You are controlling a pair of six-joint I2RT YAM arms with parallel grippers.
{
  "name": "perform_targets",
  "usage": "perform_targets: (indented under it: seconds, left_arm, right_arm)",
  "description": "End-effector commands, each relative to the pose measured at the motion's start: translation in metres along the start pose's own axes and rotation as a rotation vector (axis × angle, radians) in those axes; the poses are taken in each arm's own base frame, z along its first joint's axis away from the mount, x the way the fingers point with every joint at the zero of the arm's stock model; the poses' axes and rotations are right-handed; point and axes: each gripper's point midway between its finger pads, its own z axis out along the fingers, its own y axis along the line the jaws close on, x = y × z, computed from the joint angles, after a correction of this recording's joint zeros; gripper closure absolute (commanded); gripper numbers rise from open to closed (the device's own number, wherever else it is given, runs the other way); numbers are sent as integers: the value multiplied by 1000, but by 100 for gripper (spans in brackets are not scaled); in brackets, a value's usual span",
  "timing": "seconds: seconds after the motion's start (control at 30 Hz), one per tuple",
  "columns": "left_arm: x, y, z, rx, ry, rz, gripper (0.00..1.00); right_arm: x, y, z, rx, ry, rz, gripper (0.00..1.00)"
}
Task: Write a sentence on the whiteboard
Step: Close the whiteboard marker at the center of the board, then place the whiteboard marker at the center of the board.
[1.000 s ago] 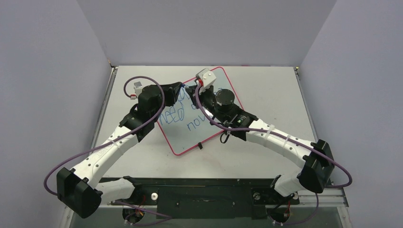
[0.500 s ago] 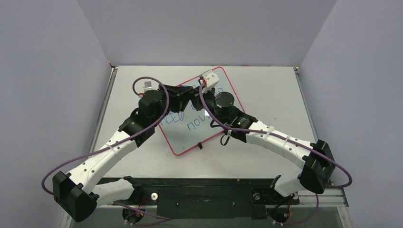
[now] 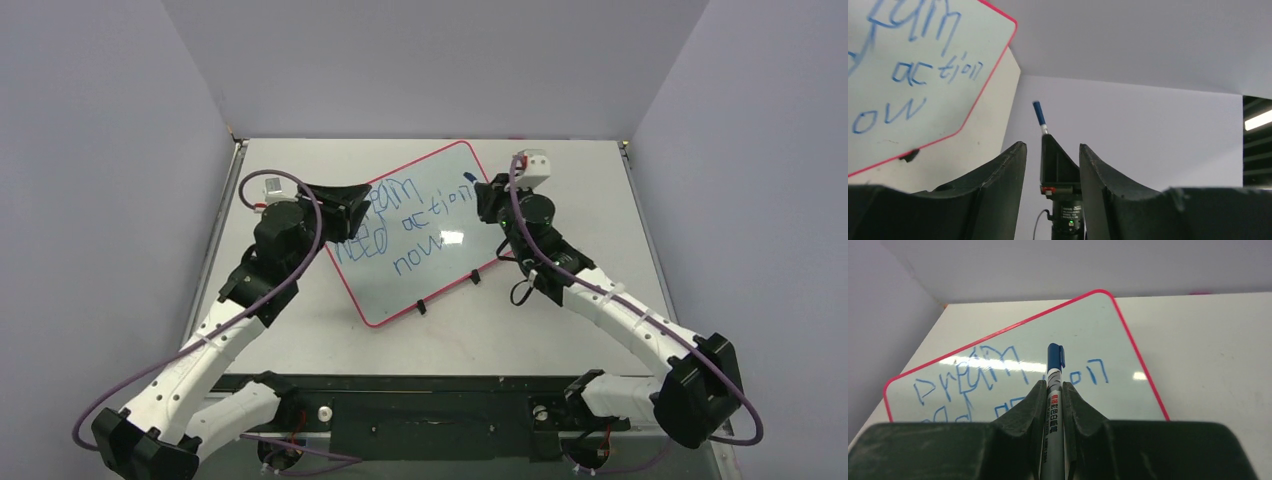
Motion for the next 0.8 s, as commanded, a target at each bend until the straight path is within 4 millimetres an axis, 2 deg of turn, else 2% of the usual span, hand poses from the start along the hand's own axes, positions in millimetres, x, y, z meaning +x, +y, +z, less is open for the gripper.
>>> perform_targets:
  seconds: [0.0, 0.1, 0.17, 0.2, 0.23, 0.27, 0.3, 0.4, 0.53, 0.77]
  left_arm:
    - [-33, 12, -8, -21, -69, 99, 60]
    - [-58, 16, -17, -45, -136, 177, 59]
    - [-80, 29, -27, -120, -195, 239, 59]
    - [-95, 28, -34, -129, -243, 279, 59]
    - [-101, 33, -40, -153, -262, 298, 59]
    - [-113, 37, -45, -173, -299, 339, 58]
    - [-118, 37, -51, -177, -318, 358, 57]
    - [-141, 47, -65, -225, -392, 463, 55]
    - [-161, 64, -83, -322, -469, 567, 52]
    - [-180, 84, -101, -425, -529, 726, 48]
  right_arm:
    - [-15, -49, -14, 134, -71, 166, 100]
    - [-5, -89, -21, 239, -62, 209, 100]
    - [5, -116, -27, 315, -44, 239, 100]
    - [11, -124, -29, 343, -32, 251, 100]
    - [17, -141, -32, 386, -31, 285, 100]
    - [22, -147, -34, 400, -19, 300, 100]
    - [30, -162, -37, 440, -14, 336, 100]
    - [56, -192, -42, 533, 49, 405, 100]
    - [90, -217, -44, 622, 148, 457, 100]
    - [132, -236, -44, 676, 261, 537, 100]
